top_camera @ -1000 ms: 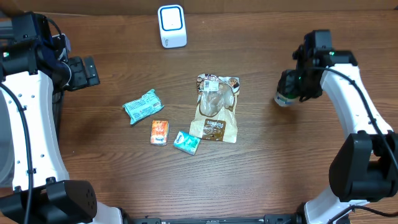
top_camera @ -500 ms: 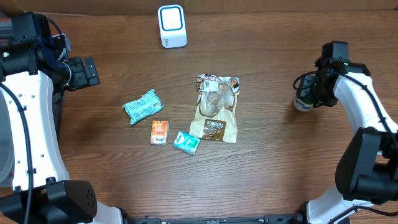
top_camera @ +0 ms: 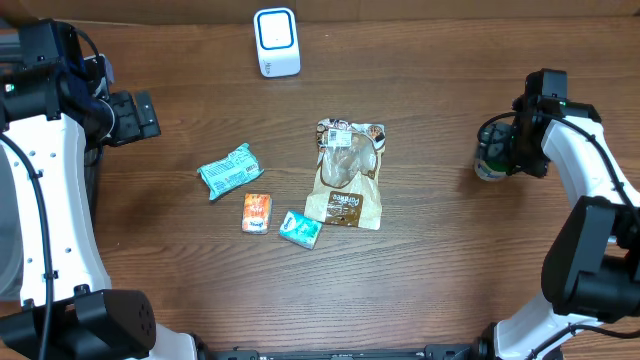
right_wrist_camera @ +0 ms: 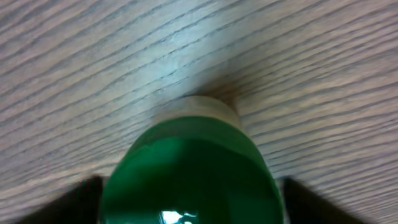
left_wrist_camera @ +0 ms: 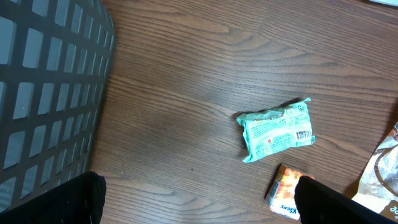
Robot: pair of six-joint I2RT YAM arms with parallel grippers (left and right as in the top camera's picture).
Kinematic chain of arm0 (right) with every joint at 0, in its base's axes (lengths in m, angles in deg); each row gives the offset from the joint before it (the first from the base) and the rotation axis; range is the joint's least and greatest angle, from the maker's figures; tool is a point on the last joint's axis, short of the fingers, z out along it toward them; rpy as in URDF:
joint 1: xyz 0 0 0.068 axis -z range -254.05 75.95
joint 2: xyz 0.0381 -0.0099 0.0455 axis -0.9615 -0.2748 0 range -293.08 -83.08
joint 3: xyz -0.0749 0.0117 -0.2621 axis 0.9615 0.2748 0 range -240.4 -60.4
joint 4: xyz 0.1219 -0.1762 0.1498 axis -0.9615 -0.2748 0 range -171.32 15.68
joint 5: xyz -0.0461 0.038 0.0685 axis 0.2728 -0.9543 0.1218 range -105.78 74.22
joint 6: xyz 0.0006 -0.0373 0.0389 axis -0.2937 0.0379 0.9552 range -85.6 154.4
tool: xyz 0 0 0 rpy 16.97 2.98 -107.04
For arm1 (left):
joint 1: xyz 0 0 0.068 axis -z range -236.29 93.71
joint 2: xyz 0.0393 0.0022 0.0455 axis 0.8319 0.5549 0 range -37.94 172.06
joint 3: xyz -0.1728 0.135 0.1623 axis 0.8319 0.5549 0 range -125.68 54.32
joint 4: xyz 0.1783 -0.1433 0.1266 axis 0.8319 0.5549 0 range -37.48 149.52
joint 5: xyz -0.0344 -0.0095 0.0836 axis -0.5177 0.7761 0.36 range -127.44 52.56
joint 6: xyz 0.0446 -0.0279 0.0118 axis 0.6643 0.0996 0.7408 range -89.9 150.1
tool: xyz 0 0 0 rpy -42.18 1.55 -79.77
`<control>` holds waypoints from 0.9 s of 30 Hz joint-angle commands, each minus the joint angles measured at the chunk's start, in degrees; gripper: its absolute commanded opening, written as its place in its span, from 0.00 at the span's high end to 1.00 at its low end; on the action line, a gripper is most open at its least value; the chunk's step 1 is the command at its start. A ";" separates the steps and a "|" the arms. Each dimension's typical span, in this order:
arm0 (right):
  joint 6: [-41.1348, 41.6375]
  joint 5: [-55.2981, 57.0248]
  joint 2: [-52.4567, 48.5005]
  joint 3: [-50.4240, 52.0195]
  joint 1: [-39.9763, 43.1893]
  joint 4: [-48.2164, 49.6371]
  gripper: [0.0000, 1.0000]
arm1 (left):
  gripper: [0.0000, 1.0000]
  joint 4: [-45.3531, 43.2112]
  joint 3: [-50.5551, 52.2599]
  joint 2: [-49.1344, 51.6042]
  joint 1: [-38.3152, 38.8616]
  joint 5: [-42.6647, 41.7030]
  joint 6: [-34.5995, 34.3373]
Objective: Scan the item barcode
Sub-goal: 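Carry the jar to the right and set it on the table, then move the right gripper to the mushroom bag and grasp its edge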
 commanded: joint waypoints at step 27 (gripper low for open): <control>1.86 -27.26 3.48 -10.56 -10.88 -9.62 0.07 | 0.00 -0.07 -0.85 -1.03 -0.20 0.20 0.46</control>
